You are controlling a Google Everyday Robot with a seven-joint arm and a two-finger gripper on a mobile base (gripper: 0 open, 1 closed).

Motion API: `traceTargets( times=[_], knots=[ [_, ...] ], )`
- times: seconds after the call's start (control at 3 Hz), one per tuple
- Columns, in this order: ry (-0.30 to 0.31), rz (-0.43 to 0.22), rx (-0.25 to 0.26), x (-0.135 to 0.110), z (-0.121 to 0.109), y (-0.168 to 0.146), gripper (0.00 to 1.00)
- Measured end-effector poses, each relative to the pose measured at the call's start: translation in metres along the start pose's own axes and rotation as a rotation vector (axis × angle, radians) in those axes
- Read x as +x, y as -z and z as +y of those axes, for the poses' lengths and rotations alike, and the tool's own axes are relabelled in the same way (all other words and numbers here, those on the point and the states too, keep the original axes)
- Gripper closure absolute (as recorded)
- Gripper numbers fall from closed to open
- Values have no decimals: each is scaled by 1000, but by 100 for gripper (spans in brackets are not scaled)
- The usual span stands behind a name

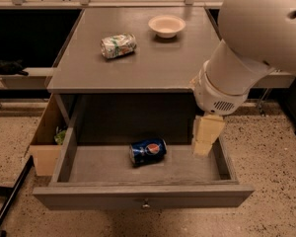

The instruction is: Pick pepsi can from top drawer and place on counter

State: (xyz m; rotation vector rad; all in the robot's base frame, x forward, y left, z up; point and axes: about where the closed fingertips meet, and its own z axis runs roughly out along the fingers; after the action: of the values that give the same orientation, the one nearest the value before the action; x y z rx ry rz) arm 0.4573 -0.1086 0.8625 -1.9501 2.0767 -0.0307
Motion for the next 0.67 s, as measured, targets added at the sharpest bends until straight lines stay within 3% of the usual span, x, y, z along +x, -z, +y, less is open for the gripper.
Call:
traceTargets(
  times=[0.33, 0.67],
  knots=[
    [39, -8, -38, -21, 8, -23, 0],
    [105, -1, -114, -47, 28, -65, 0]
  ],
)
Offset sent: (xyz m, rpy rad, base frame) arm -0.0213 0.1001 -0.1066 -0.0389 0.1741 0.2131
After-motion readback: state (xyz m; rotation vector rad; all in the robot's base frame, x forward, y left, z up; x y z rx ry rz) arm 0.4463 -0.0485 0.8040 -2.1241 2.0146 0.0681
